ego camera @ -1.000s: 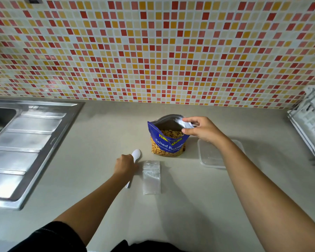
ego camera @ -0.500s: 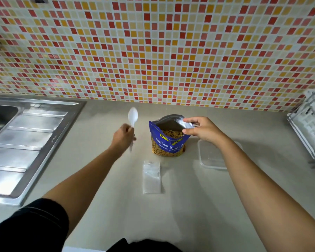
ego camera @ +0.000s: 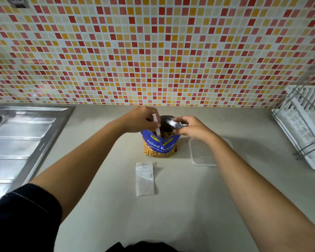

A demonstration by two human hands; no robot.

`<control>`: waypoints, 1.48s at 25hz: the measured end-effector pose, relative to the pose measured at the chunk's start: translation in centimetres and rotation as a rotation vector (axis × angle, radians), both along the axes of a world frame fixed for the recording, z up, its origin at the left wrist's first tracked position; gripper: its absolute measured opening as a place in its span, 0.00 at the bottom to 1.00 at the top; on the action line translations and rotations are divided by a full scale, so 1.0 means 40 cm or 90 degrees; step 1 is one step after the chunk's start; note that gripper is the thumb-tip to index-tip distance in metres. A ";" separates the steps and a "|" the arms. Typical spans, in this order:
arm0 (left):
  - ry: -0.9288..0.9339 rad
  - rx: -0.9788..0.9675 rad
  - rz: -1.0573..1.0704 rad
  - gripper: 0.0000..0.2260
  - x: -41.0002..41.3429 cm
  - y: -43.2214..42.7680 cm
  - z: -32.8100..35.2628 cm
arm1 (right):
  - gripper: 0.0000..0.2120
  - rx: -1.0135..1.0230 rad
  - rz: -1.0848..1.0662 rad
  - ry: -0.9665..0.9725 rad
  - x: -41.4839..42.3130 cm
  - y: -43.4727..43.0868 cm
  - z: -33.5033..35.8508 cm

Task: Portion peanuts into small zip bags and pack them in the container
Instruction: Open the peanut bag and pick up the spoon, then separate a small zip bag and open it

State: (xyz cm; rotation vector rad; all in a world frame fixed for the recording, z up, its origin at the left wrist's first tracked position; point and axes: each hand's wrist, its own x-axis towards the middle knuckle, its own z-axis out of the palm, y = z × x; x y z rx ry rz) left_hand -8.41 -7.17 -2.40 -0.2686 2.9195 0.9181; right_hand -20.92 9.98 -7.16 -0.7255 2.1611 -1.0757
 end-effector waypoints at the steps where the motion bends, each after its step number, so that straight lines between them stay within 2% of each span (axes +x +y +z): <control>1: 0.010 0.057 0.022 0.08 -0.010 0.010 -0.012 | 0.23 -0.002 0.001 -0.002 0.001 0.000 0.001; 3: 0.036 0.116 0.091 0.09 -0.023 0.025 -0.034 | 0.25 0.003 0.000 0.002 0.004 -0.001 0.004; 5: 0.067 0.076 0.130 0.10 -0.028 0.040 -0.047 | 0.26 0.010 0.005 0.008 0.009 -0.002 0.008; 9: 0.169 -0.175 0.115 0.13 -0.017 0.046 -0.067 | 0.25 0.015 0.014 0.017 0.014 0.000 0.015; 11: 0.216 -0.252 0.127 0.14 -0.013 0.027 -0.080 | 0.25 0.016 0.018 0.027 0.016 -0.001 0.017; 14: 0.176 -0.198 0.141 0.15 -0.010 0.008 -0.090 | 0.24 0.023 0.024 0.043 0.023 0.001 0.017; 18: 0.166 -0.074 0.236 0.24 0.017 0.026 -0.106 | 0.20 0.029 0.039 0.125 0.057 0.010 0.016; 23: 0.292 0.090 0.361 0.20 0.100 0.073 -0.138 | 0.17 -0.174 0.020 0.400 0.136 0.030 -0.009; 25: 0.280 0.116 0.403 0.18 0.140 0.081 -0.169 | 0.16 -0.240 0.025 0.422 0.169 0.042 -0.027; 28: 0.225 0.066 0.389 0.14 0.204 0.085 -0.251 | 0.15 -0.270 0.052 0.432 0.237 0.068 -0.099; 30: 0.189 0.028 0.344 0.11 0.242 0.087 -0.308 | 0.16 -0.231 0.080 0.408 0.281 0.086 -0.168; 37: 0.108 -0.116 0.155 0.11 0.264 0.079 -0.390 | 0.36 0.112 0.147 0.322 0.329 0.103 -0.376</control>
